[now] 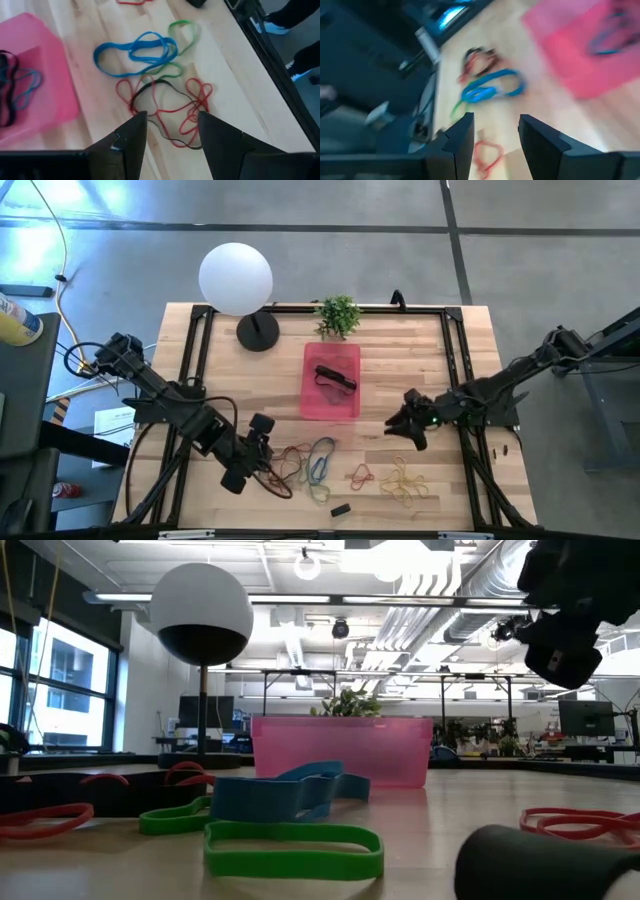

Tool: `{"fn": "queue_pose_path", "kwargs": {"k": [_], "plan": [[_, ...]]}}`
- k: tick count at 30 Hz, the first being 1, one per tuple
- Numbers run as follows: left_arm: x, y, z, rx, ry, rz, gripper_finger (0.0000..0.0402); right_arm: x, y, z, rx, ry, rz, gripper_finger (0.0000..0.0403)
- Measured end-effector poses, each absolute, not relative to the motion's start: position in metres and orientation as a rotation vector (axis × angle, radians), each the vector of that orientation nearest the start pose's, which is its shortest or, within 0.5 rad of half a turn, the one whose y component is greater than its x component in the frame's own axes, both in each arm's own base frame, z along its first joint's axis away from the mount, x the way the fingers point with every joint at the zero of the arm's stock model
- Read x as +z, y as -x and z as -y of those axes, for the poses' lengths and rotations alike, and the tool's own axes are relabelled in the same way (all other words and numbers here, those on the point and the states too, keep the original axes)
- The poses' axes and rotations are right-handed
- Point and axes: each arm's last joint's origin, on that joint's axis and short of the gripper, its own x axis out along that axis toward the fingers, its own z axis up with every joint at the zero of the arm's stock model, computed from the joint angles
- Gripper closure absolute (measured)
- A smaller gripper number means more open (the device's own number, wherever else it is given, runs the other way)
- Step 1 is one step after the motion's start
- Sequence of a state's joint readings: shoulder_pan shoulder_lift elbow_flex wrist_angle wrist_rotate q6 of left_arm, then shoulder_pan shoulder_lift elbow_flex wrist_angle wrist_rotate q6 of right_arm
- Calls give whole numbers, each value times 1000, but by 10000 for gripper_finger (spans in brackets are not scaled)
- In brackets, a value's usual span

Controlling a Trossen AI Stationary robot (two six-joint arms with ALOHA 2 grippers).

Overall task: Pick and place rubber bands into bin
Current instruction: Put the red rubber band into the red bin

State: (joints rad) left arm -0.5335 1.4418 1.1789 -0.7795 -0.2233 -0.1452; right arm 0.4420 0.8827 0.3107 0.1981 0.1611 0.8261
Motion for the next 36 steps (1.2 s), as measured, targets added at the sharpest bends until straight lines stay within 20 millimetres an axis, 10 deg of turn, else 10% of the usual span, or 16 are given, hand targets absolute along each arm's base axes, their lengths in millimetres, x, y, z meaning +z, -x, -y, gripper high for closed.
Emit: {"fn": "queue_pose_path", "kwargs": {"k": [25,36], "plan": [[261,-238,134,-171,-276,-1128,236,161,-248,-186,304,-179,-932,284],[259,-229,139,-160,-338,-1166,236,138,-252,-196,165,-125,-958,286]]}}
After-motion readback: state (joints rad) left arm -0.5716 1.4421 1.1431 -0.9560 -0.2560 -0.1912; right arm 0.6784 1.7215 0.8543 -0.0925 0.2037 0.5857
